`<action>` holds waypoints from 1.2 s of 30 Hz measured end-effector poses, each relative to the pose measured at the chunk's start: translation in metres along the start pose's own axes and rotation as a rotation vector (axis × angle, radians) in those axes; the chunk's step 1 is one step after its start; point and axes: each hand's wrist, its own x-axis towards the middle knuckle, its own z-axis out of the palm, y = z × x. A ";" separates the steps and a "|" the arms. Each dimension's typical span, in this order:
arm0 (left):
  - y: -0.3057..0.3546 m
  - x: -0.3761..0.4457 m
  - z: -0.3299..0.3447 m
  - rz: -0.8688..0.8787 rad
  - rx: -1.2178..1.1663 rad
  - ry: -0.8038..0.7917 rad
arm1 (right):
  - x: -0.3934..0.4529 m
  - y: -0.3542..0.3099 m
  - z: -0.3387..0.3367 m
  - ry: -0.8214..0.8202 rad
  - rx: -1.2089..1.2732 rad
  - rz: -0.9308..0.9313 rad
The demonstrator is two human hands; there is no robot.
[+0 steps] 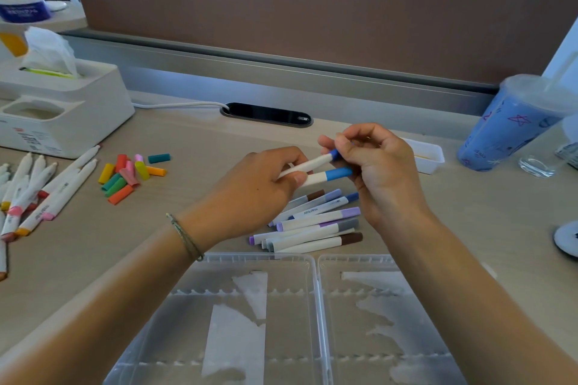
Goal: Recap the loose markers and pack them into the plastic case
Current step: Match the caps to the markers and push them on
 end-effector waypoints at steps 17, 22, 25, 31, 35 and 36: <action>-0.034 0.012 0.011 -0.114 0.284 0.076 | 0.005 0.026 -0.001 -0.184 -0.624 -0.042; -0.039 0.008 0.012 -0.109 0.489 0.109 | 0.000 0.021 0.004 -0.211 -0.749 -0.154; -0.037 0.001 0.010 -0.102 0.531 0.114 | -0.008 0.016 0.009 -0.231 -0.786 -0.224; -0.037 -0.028 -0.007 -0.031 0.447 0.208 | -0.031 0.012 0.039 -0.263 -0.818 -0.321; -0.056 -0.057 -0.034 -0.031 0.381 0.347 | -0.045 0.012 0.076 -0.323 -0.800 -0.367; -0.064 -0.067 -0.043 -0.056 0.380 0.391 | -0.049 0.013 0.088 -0.353 -0.798 -0.373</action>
